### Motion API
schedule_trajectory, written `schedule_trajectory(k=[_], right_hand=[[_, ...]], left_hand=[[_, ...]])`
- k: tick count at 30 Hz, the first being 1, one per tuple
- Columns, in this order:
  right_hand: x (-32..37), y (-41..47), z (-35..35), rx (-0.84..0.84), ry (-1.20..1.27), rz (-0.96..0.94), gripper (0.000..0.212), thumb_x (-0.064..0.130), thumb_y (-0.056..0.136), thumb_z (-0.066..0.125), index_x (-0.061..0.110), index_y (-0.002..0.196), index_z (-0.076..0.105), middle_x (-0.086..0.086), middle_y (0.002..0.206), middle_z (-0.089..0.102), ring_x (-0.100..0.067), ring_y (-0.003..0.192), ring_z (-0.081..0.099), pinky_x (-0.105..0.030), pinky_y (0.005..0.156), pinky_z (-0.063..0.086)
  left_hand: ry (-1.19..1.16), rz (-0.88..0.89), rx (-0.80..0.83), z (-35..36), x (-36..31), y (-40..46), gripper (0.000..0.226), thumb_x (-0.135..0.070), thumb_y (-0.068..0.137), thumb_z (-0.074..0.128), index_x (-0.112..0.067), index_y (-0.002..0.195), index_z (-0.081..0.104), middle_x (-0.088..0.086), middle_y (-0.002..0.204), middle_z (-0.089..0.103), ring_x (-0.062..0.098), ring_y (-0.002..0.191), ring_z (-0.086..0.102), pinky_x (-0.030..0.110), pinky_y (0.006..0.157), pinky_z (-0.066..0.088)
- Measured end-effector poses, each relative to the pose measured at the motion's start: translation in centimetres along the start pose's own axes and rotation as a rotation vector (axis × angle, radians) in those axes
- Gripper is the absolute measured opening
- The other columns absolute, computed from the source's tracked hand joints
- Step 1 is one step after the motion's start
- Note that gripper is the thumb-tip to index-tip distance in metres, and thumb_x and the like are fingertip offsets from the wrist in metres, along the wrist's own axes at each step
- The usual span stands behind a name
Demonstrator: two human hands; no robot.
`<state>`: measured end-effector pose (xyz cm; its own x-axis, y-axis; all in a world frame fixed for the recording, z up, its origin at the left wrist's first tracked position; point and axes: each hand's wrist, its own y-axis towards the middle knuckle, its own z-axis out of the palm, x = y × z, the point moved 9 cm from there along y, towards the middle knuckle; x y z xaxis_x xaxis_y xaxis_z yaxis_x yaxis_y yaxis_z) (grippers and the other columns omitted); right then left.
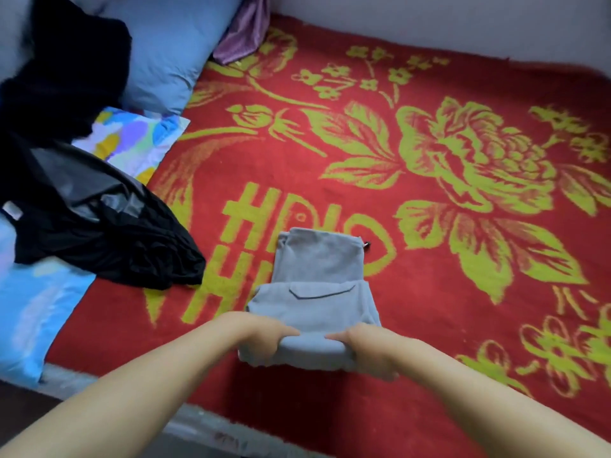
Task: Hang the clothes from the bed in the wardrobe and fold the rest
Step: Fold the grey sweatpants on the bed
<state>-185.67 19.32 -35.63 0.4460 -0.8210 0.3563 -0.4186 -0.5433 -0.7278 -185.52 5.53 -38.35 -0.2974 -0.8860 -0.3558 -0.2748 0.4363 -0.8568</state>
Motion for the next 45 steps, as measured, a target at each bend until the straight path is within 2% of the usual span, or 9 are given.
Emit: schedule_trajectory(k=[5,10,16,21,25,33,36,40,45], right_hand=[[-3.8,1.7,-14.4,-0.134,0.019,0.079,0.022,0.008,0.088,0.05,0.018,0.103,0.062,0.003,0.098,0.058,-0.013,0.09,0.049,-0.027,0.076,0.037],[-11.1,8.0,-24.0,-0.348,-0.004,0.217,0.013,0.014,0.084,0.056,0.012,0.096,0.058,-0.005,0.097,0.061,-0.025,0.095,0.056,-0.035,0.08,0.045],[-14.6,14.4,-20.6,-0.565,-0.02,0.435,0.05,0.023,0.095,0.043,0.024,0.145,0.035,-0.001,0.152,0.032,-0.02,0.141,0.027,-0.052,0.112,0.019],[-9.5,13.0,-11.3,-0.733,-0.173,0.29,0.05,0.037,0.083,0.043,0.019,0.126,0.06,-0.007,0.134,0.057,-0.025,0.128,0.051,-0.064,0.103,0.027],[-7.4,11.2,-5.7,-0.714,-0.365,0.192,0.081,0.032,0.065,0.063,0.024,0.142,0.042,-0.012,0.152,0.034,-0.028,0.141,0.028,-0.068,0.105,0.014],[-10.4,13.2,-6.7,-0.943,-0.471,0.254,0.086,0.009,0.072,0.033,0.026,0.153,0.009,-0.006,0.158,0.013,-0.025,0.147,0.008,-0.069,0.108,0.006],[-11.0,13.8,-7.9,-0.996,-0.513,0.251,0.072,0.012,0.078,0.035,0.022,0.149,0.026,-0.009,0.153,0.031,-0.03,0.14,0.029,-0.069,0.107,0.007],[-10.5,13.2,-9.7,-1.082,-0.478,0.231,0.044,0.011,0.077,0.042,0.018,0.111,0.069,-0.006,0.114,0.068,-0.027,0.107,0.065,-0.059,0.089,0.044],[-9.7,10.8,-14.3,-0.914,-0.347,0.236,0.052,0.008,0.046,0.079,0.019,0.096,0.067,0.003,0.086,0.066,-0.022,0.079,0.067,-0.048,0.075,0.05]], left_hand=[[0.007,0.01,-0.133,-14.6,1.6,-2.0,0.038,0.0,0.08,0.049,-0.016,0.113,0.058,0.008,0.111,0.064,0.025,0.102,0.06,0.034,0.077,0.048],[-0.028,-0.099,-0.586,-27.1,8.3,1.5,0.022,-0.001,0.075,0.044,-0.02,0.074,0.054,0.003,0.081,0.062,0.029,0.085,0.058,0.039,0.071,0.047],[-0.01,-0.209,-0.865,-24.8,11.7,8.7,0.056,-0.039,0.096,0.044,-0.023,0.147,0.03,0.006,0.152,0.03,0.021,0.141,0.026,0.045,0.115,0.018],[0.1,-0.1,-0.886,-12.8,7.6,9.5,0.081,-0.063,0.073,0.044,-0.019,0.141,0.044,0.019,0.148,0.037,0.028,0.139,0.033,0.062,0.105,0.027],[0.167,-0.078,-0.872,-6.9,6.5,9.6,0.129,-0.04,0.04,0.086,-0.021,0.15,0.021,0.017,0.154,0.023,0.031,0.142,0.019,0.067,0.102,0.024],[0.096,-0.211,-1.089,-10.8,7.6,12.0,0.15,-0.028,0.031,0.091,-0.024,0.152,0.002,0.01,0.16,-0.002,0.032,0.143,0.014,0.069,0.106,0.015],[0.165,-0.236,-1.098,-11.8,8.2,12.4,0.129,-0.024,0.037,0.089,-0.022,0.148,0.023,0.013,0.155,0.023,0.033,0.14,0.029,0.069,0.104,0.019],[0.182,-0.207,-1.123,-12.8,7.9,11.8,0.087,-0.011,0.039,0.089,-0.017,0.121,0.063,0.01,0.126,0.062,0.031,0.115,0.061,0.067,0.084,0.044],[0.077,-0.133,-1.211,-16.6,7.2,6.7,0.077,-0.002,0.035,0.088,-0.016,0.107,0.068,0.003,0.101,0.071,0.023,0.09,0.07,0.059,0.066,0.054]])
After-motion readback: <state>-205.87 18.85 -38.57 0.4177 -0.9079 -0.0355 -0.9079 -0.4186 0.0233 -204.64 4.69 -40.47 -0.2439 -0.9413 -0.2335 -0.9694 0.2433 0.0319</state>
